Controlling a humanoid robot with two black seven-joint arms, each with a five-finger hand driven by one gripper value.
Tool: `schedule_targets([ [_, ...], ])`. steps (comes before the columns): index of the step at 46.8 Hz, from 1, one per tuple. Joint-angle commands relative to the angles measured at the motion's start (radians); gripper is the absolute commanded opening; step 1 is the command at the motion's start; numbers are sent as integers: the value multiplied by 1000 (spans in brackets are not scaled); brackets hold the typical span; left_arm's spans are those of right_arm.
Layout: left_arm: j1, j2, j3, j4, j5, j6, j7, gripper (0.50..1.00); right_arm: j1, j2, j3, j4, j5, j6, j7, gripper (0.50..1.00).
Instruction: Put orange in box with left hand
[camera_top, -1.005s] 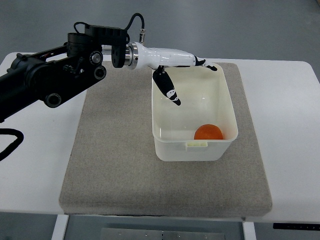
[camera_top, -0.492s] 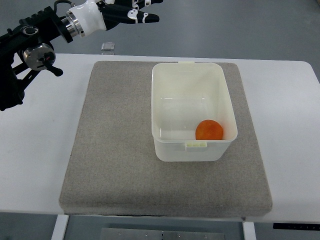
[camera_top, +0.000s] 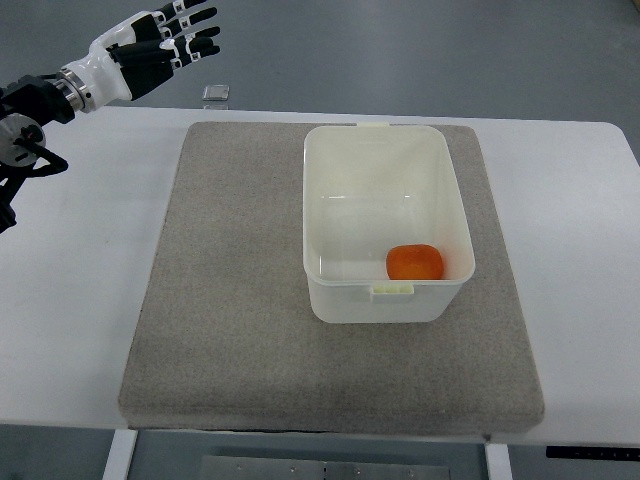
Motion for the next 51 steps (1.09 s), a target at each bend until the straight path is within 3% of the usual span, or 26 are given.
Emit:
schedule_targets([
  [1, 4, -2, 2, 34, -100, 0, 32, 994, 0, 0, 0, 0, 0, 0, 0, 926],
  [6, 17, -28, 0, 51, -183, 0, 97, 994, 0, 0, 0, 0, 0, 0, 0, 926],
  [13, 52, -45, -5, 68, -282, 0, 126, 994, 0, 0, 0, 0, 0, 0, 0, 926],
  [25, 79, -86, -23, 80, -401, 0, 124, 994, 0, 0, 0, 0, 0, 0, 0, 926],
  [51, 95, -86, -17, 123, -393, 0, 108, 994, 0, 0, 5, 8, 5, 8, 0, 926],
])
